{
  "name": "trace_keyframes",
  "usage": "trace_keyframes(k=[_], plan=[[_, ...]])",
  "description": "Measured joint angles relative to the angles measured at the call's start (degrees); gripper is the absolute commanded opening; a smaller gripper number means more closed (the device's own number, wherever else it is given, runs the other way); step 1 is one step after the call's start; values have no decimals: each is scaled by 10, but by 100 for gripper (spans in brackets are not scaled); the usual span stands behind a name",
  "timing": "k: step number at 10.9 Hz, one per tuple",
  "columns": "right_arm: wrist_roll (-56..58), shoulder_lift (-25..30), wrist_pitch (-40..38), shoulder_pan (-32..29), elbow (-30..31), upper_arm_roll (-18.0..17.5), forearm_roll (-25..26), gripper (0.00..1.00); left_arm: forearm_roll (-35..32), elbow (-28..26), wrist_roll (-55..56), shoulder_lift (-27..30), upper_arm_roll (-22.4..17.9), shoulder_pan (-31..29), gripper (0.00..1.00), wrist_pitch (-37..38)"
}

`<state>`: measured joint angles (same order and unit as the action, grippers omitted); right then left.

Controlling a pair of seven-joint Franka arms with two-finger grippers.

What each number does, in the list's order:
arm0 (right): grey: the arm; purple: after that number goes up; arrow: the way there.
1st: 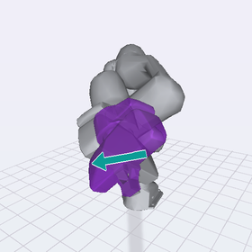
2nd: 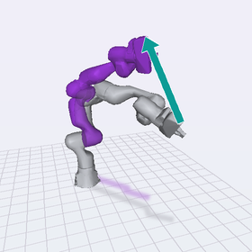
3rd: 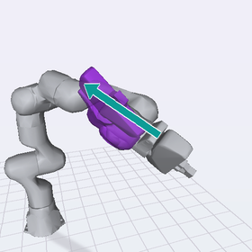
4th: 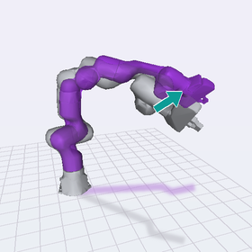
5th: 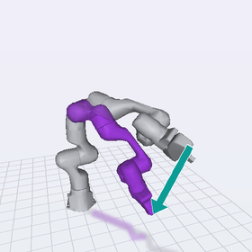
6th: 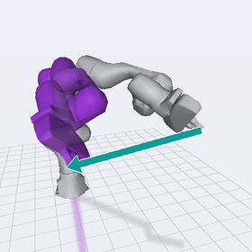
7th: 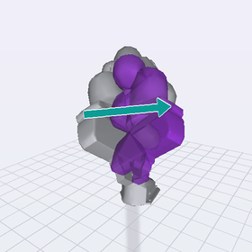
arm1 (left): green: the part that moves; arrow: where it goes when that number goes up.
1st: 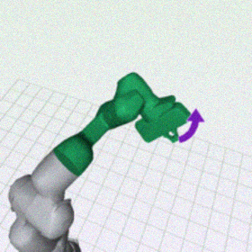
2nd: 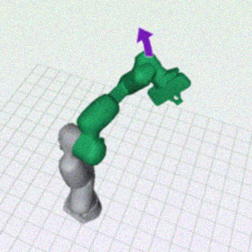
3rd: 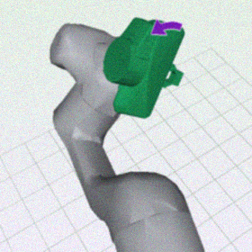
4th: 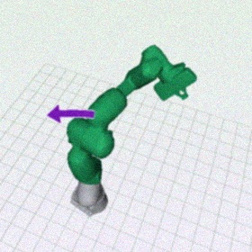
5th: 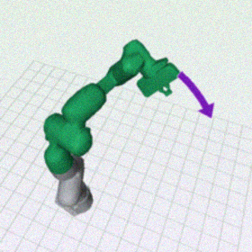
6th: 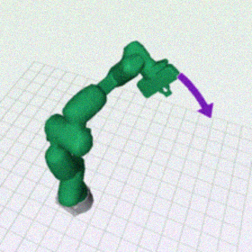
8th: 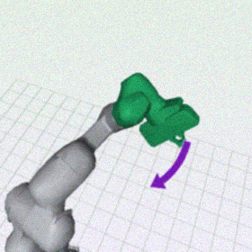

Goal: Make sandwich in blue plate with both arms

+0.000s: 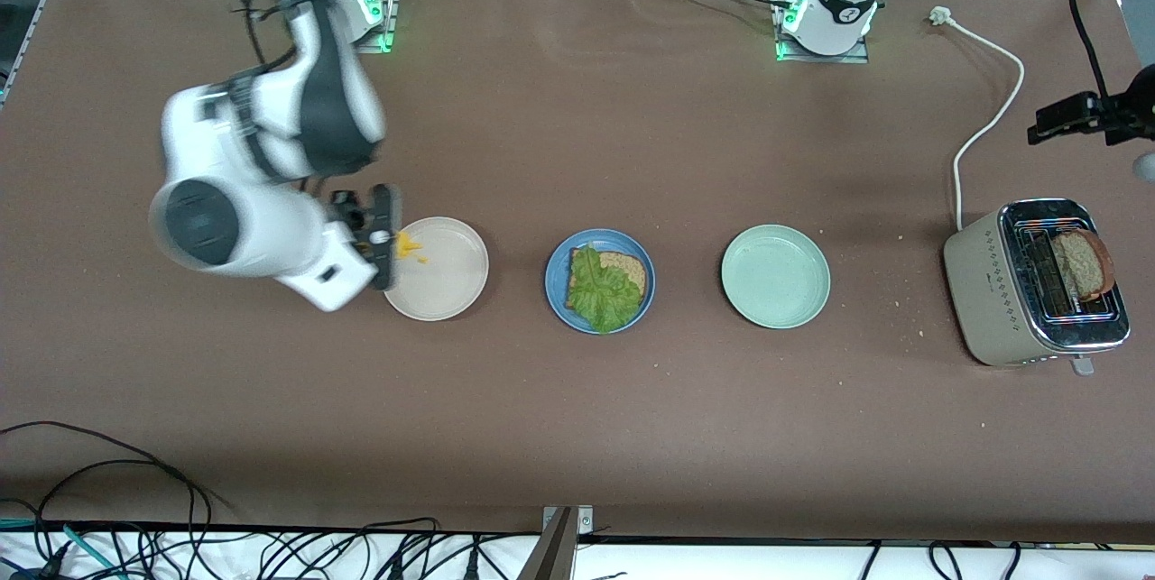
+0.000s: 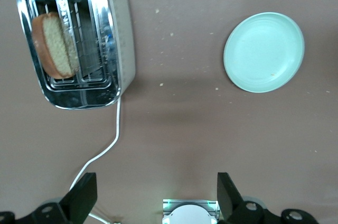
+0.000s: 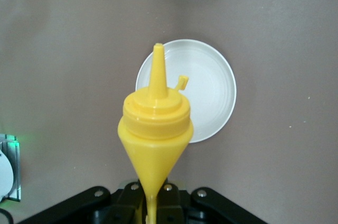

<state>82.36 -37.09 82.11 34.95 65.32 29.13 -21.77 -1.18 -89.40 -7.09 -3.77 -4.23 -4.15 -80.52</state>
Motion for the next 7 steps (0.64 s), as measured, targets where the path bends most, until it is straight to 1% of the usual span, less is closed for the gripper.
trace_keyframes(k=[1,2,3,5,7], plan=[[60,-1,-12,-45,8,-1,-46,0,0,5,-3,-19,-3,-17,100,-5],[114,-2,-20,-82,22,-2,-91,0,0,14,-28,-39,-5,-41,100,-7],[166,-4,-24,-110,36,-4,-125,0,0,25,-63,-60,-6,-63,100,-10],[251,-11,-26,-145,62,-7,-177,0,0,40,-104,-102,-8,-91,100,-17],[337,-19,-27,-166,100,-10,-226,0,-1,45,-108,-142,-9,-104,100,-42]])
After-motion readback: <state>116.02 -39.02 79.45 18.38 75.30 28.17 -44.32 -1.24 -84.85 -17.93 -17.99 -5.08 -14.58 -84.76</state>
